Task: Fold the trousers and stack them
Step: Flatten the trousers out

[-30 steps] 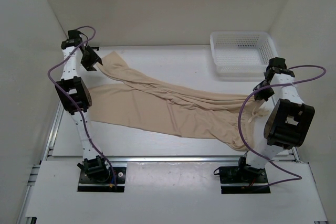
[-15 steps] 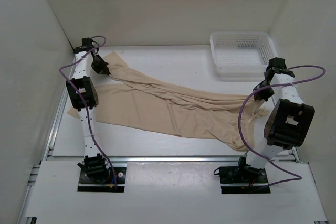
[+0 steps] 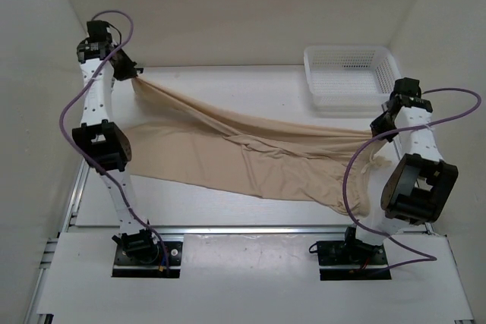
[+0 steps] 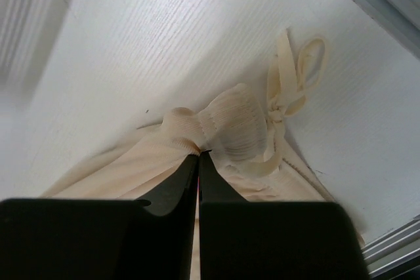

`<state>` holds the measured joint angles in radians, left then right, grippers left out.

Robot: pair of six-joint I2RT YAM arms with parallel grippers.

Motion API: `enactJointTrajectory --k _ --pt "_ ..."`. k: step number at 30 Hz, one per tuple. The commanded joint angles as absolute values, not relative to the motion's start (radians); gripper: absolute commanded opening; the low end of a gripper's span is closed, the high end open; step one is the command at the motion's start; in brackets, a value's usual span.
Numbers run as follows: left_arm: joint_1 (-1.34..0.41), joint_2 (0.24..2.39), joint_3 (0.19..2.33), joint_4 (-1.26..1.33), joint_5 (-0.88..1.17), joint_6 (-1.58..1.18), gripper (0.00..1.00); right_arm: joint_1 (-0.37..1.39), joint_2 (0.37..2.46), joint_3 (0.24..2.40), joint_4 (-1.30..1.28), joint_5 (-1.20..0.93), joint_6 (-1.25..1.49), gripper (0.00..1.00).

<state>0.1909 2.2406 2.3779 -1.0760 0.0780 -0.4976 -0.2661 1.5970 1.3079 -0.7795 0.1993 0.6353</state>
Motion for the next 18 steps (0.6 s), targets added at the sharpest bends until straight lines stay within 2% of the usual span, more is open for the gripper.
enactJointTrajectory --k 1,6,13,18 --pt "0.198 2.073 2.345 -1.086 0.026 -0.463 0.10 -0.270 1.532 1.368 -0.795 0.253 0.617 0.00" --pt "0.198 2.077 2.405 -1.086 0.017 -0.453 0.10 -0.270 1.523 1.388 -0.795 0.262 0.598 0.00" --pt "0.187 2.362 2.727 -1.077 0.136 -0.500 0.10 -0.270 1.560 1.408 -0.795 0.262 0.607 0.00" --pt "0.187 2.316 2.665 -1.002 0.127 -0.514 0.10 -0.270 1.572 1.408 -0.795 0.271 0.617 0.00"
